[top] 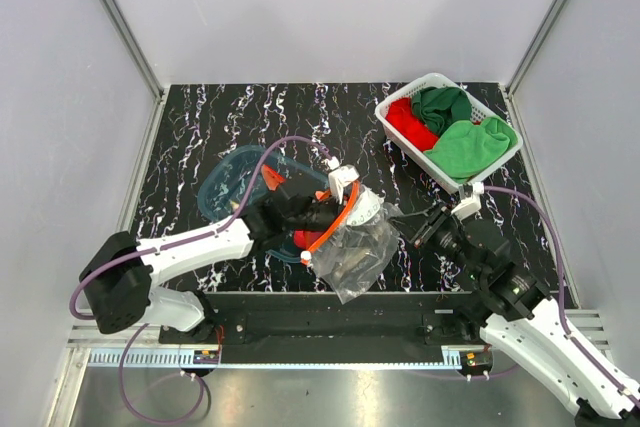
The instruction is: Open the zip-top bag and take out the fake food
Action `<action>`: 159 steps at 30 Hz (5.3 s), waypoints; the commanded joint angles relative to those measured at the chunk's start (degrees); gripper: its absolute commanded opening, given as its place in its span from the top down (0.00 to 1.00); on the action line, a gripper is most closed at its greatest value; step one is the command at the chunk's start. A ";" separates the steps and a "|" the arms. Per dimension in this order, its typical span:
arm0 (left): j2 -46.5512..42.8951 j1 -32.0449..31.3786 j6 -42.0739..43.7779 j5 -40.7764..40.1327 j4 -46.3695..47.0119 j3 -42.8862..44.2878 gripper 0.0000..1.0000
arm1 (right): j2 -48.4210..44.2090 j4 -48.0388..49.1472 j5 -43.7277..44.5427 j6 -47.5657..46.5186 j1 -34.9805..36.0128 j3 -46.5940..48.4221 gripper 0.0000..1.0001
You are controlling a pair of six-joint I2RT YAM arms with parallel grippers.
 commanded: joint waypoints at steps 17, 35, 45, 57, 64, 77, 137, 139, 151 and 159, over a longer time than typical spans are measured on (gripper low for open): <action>-7.25 -0.12 3.59 -28.86 -14.92 4.31 1.00 | -2.94 -35.92 27.64 13.47 0.02 6.58 1.00; -1.11 -7.06 3.41 -48.78 -18.96 15.63 1.00 | 3.02 -27.49 15.61 -10.24 0.11 19.81 0.10; 7.68 -18.22 5.88 -64.90 -20.90 21.97 1.00 | 17.00 -23.54 1.10 -17.20 0.02 31.02 0.00; 12.17 -21.57 7.64 -69.47 -24.15 27.24 1.00 | 16.92 -20.29 -0.48 -15.53 0.11 25.93 0.30; 13.05 -21.57 9.30 -71.23 -23.89 28.74 1.00 | 16.92 -17.91 -3.22 -16.32 0.11 23.10 0.74; 9.01 -23.33 18.09 -56.38 -13.78 17.06 1.00 | 20.87 -24.59 11.03 -22.47 0.11 32.06 1.00; -14.82 21.05 -26.62 -67.00 -35.04 2.73 1.00 | 19.38 -39.44 28.78 -16.94 0.11 29.25 1.00; -13.06 21.50 -31.54 -68.24 -37.41 2.90 1.00 | 19.38 -39.53 28.96 -17.02 0.11 29.34 1.00; 6.19 22.38 -46.85 -72.11 -44.63 7.38 0.80 | 21.57 -39.00 30.71 -18.60 0.02 30.40 0.98; 9.01 22.46 -43.70 -71.76 -45.24 10.72 0.01 | 25.26 -34.53 29.23 -23.08 0.11 30.05 0.79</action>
